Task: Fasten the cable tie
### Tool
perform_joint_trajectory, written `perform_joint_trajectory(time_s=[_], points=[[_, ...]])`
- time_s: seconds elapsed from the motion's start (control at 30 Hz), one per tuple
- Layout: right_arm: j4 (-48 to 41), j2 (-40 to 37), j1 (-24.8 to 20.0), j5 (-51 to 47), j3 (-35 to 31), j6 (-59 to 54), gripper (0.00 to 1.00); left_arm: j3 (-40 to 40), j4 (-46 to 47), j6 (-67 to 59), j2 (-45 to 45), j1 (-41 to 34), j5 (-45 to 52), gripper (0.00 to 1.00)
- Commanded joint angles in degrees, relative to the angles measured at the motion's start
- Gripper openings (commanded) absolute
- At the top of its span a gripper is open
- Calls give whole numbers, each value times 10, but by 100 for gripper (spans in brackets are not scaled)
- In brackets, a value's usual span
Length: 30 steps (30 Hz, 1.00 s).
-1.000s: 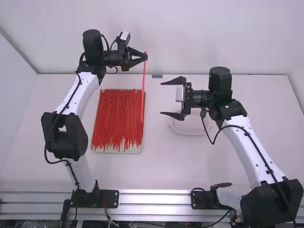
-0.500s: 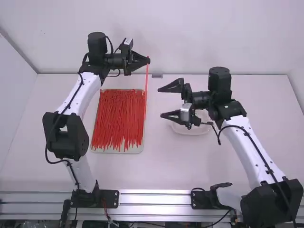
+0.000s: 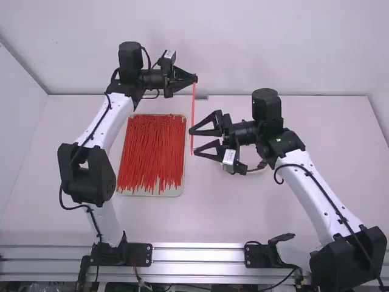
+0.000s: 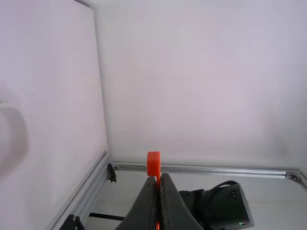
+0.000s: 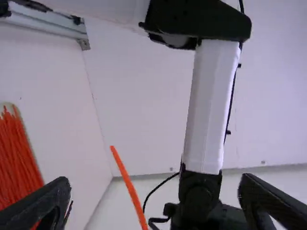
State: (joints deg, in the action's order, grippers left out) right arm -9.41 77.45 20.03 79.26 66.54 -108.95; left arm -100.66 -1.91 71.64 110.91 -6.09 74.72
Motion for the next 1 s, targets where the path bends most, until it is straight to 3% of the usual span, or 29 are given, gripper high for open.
perform_joint_trajectory(time_s=[0.0,0.07,0.23,0.43,0.6,0.97], points=[[0,-2,-2,4,12,-3,68,-16,0,0,-1,-4,-5,2],[-1,-2,-2,4,12,-4,55,-16,0,-1,-1,-8,-6,2],[0,-2,-2,2,12,-4,43,-16,0,-5,-1,-10,-7,2],[-1,-2,-17,4,12,-4,40,-16,6,-10,-1,-10,-6,2],[2,-2,-24,4,12,11,31,-16,18,-25,-1,-10,-9,2],[3,-2,-29,2,12,7,29,-16,13,-5,-1,-25,-28,2]])
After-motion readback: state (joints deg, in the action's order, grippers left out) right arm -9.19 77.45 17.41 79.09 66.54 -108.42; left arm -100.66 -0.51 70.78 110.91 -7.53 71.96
